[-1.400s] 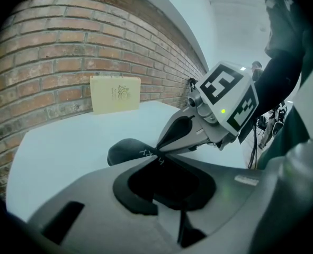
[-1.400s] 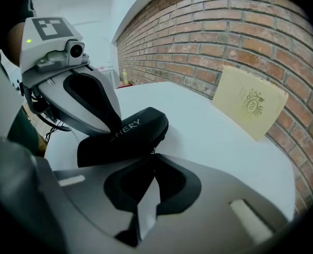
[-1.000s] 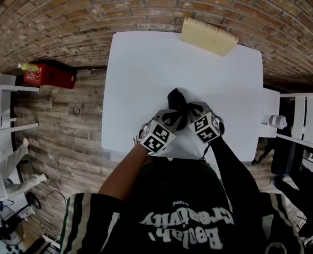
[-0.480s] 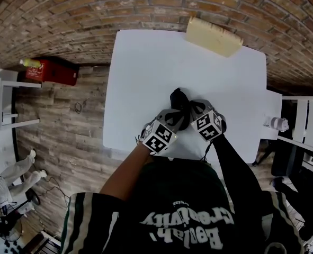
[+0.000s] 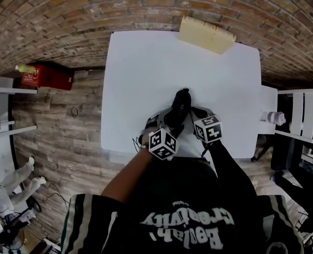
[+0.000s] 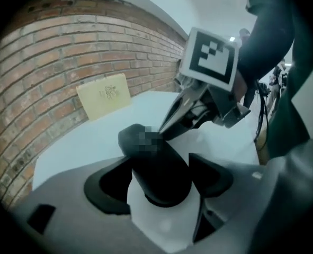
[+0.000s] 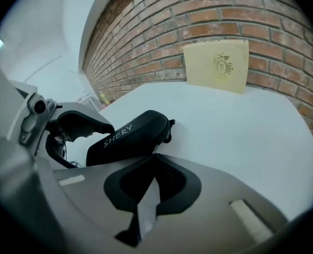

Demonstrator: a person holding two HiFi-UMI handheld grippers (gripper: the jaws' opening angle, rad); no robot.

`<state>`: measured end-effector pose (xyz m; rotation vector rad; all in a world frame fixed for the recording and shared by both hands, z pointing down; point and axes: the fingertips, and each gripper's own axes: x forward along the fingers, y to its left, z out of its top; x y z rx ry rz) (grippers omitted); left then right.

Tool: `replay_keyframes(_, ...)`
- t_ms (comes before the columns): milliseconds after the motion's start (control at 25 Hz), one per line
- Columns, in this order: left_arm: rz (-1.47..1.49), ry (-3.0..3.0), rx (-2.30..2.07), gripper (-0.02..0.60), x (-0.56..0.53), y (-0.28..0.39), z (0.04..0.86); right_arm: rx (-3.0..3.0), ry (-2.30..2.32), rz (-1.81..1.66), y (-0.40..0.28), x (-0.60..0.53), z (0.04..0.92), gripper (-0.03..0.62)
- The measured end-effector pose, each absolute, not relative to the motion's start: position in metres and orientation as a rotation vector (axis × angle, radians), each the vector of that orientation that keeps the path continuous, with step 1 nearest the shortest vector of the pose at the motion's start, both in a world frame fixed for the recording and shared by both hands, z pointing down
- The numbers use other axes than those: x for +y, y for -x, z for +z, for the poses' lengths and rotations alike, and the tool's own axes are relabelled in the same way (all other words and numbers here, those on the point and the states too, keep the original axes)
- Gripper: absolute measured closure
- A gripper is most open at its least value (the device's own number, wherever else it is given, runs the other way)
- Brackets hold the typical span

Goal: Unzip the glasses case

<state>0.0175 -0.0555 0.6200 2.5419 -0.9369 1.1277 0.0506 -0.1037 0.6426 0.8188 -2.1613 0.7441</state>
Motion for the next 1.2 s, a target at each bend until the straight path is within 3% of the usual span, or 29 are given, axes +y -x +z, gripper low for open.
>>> replay_keyframes(160, 1.129, -2.477, -0.976, 0.246, -0.053, 0.005, 0.624, -2.166, -0.809, 0.672, -0.054, -0.089, 0.638, 0.579)
replay_keyframes(280, 1.123, -2.425, -1.070, 0.311, -0.059, 0.030, 0.625, -2.159, -0.771, 0.645, -0.053, -0.071, 0.639, 0.579)
replay_keyframes(440, 1.064, -2.386, -1.131, 0.347, -0.068, 0.048, 0.620, -2.181, -0.689, 0.577, -0.033, -0.048, 0.636, 0.579)
replay_keyframes(760, 1.081, -2.546, -0.982, 0.353, -0.073, 0.013, 0.596, -2.159, -0.667, 0.501, -0.023, -0.034, 0.646, 0.579)
replay_keyframes(920, 1.082, -2.574, -0.913, 0.420, -0.078, 0.001, 0.601, -2.147, -0.690, 0.471, -0.025, -0.039, 0.648, 0.579)
replay_keyframes(1200, 0.998, -2.566, -0.935, 0.420, -0.083, 0.000, 0.601, -2.125, -0.749, 0.447, -0.032, -0.046, 0.644, 0.579)
